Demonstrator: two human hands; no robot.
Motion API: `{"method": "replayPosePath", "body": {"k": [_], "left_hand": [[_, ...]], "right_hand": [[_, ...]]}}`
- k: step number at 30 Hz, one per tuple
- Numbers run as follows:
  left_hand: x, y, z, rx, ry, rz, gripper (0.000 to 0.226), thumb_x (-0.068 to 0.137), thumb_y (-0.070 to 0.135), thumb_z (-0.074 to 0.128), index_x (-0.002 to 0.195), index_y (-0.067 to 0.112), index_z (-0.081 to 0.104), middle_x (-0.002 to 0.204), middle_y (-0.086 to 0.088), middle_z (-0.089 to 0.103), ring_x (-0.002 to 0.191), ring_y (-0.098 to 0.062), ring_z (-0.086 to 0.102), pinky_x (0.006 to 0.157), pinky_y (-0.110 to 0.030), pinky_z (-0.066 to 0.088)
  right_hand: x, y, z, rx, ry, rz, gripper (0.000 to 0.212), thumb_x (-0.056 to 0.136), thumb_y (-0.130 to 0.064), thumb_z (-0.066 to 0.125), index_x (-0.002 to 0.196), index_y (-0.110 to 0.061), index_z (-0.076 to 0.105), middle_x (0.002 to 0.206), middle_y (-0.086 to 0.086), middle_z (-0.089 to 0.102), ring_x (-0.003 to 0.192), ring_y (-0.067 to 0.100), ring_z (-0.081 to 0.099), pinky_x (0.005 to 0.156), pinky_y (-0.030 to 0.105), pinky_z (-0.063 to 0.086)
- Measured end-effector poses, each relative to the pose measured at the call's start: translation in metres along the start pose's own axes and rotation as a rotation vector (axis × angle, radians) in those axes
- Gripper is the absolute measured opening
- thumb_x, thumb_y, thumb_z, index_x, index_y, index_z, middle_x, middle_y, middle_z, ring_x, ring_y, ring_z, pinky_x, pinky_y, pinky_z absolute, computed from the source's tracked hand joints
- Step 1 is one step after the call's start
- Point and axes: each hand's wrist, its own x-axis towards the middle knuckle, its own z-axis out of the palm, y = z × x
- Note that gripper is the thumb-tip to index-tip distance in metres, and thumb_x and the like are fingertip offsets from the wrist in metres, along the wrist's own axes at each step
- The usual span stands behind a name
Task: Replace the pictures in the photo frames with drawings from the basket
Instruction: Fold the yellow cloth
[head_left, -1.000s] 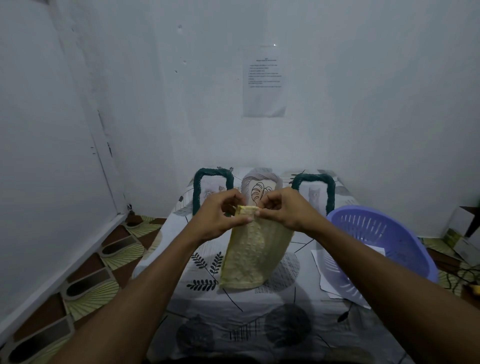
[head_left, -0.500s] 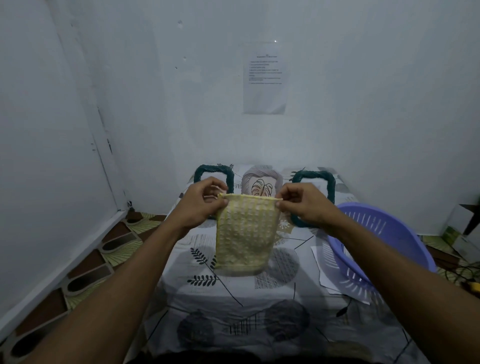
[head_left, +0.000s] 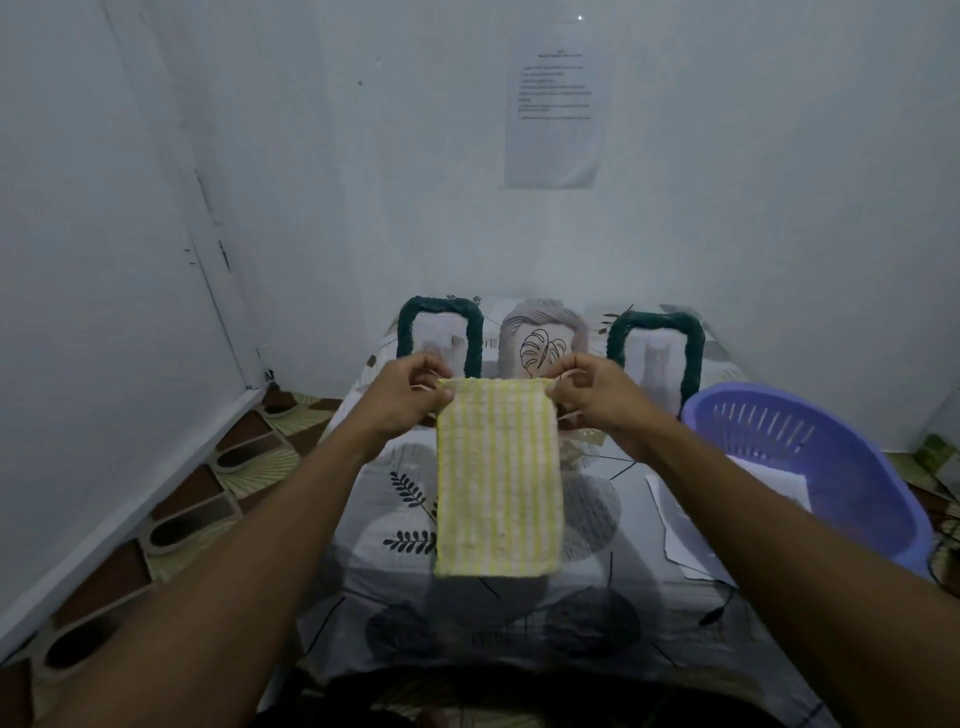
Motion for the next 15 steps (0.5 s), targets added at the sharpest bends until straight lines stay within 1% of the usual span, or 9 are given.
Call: {"method": "replayPosePath", "body": {"k": [1,3,5,6,8,10,12,14,15], "left_hand": [[0.005,-0.013,0.005,0.038,0.002,-0.034,0.014,0.088,0.003,0.065,0.098,0.012,0.061,0.087,-0.009,0.06,0.081,-0.023,0.062,0.067,-0.032,0.058],[0.012,-0.037,0.013,0.072,-0.003,-0.086,0.013,0.089,0.003,0.064,0.095,0.015,0.061,0.088,-0.011,0.058,0.081,-0.023,0.06,0.067,-0.033,0.057],[0.018,-0.055,0.019,0.069,0.011,-0.118,0.014,0.089,0.003,0.064,0.093,0.016,0.061,0.086,-0.009,0.056,0.08,-0.023,0.059,0.063,-0.031,0.055],[0.021,-0.061,0.021,0.057,0.019,-0.123,0.014,0.089,0.003,0.064,0.094,0.015,0.061,0.084,-0.009,0.056,0.08,-0.023,0.058,0.063,-0.03,0.054],[0.023,-0.067,0.021,0.037,0.013,-0.089,0.015,0.087,0.001,0.065,0.097,0.011,0.062,0.085,-0.008,0.057,0.078,-0.022,0.058,0.067,-0.033,0.055],[0.025,-0.072,0.019,0.039,-0.004,-0.019,0.021,0.084,-0.002,0.068,0.1,0.011,0.064,0.088,-0.005,0.058,0.077,-0.018,0.057,0.071,-0.03,0.055],[0.022,-0.075,0.019,0.081,-0.024,0.035,0.029,0.078,-0.004,0.073,0.101,0.011,0.065,0.091,0.001,0.061,0.079,-0.011,0.057,0.071,-0.02,0.054],[0.013,-0.076,0.022,0.112,-0.067,0.071,0.031,0.074,-0.005,0.075,0.098,0.013,0.067,0.091,0.004,0.065,0.081,-0.006,0.059,0.072,-0.018,0.052],[0.008,-0.077,0.024,0.119,-0.092,0.086,0.029,0.073,-0.006,0.076,0.093,0.014,0.068,0.089,0.004,0.066,0.08,-0.006,0.059,0.072,-0.018,0.051]], "right_hand": [[0.007,0.011,0.005,-0.04,0.015,0.027,0.015,0.09,-0.001,0.059,0.103,-0.009,0.059,0.098,0.016,0.066,0.077,0.023,0.064,0.077,0.042,0.057],[0.018,0.032,0.018,-0.092,0.006,0.078,0.024,0.09,0.001,0.059,0.111,-0.009,0.058,0.101,0.014,0.064,0.081,0.022,0.063,0.077,0.039,0.056],[0.029,0.051,0.028,-0.129,-0.008,0.121,0.032,0.086,0.003,0.064,0.117,-0.007,0.059,0.092,0.012,0.06,0.079,0.021,0.061,0.074,0.038,0.055],[0.034,0.061,0.032,-0.174,-0.005,0.128,0.031,0.085,0.001,0.068,0.115,-0.006,0.062,0.088,0.011,0.06,0.079,0.022,0.061,0.074,0.039,0.056],[0.041,0.071,0.034,-0.302,0.004,0.099,0.019,0.083,-0.006,0.071,0.102,-0.005,0.068,0.088,0.014,0.067,0.08,0.024,0.064,0.074,0.041,0.056],[0.045,0.074,0.03,-0.33,0.018,0.051,0.009,0.085,-0.008,0.07,0.094,-0.008,0.069,0.089,0.01,0.07,0.079,0.02,0.065,0.066,0.033,0.055],[0.044,0.077,0.022,-0.293,0.002,-0.024,0.007,0.084,-0.005,0.07,0.091,-0.006,0.069,0.083,0.006,0.067,0.074,0.017,0.062,0.058,0.026,0.052],[0.037,0.08,0.013,-0.293,-0.068,-0.119,0.006,0.082,-0.004,0.072,0.085,-0.009,0.069,0.077,0.003,0.066,0.071,0.011,0.061,0.062,0.027,0.05],[0.032,0.081,0.01,-0.312,-0.105,-0.151,0.01,0.081,-0.003,0.072,0.083,-0.013,0.07,0.076,-0.001,0.067,0.071,0.007,0.061,0.065,0.025,0.049]]}}
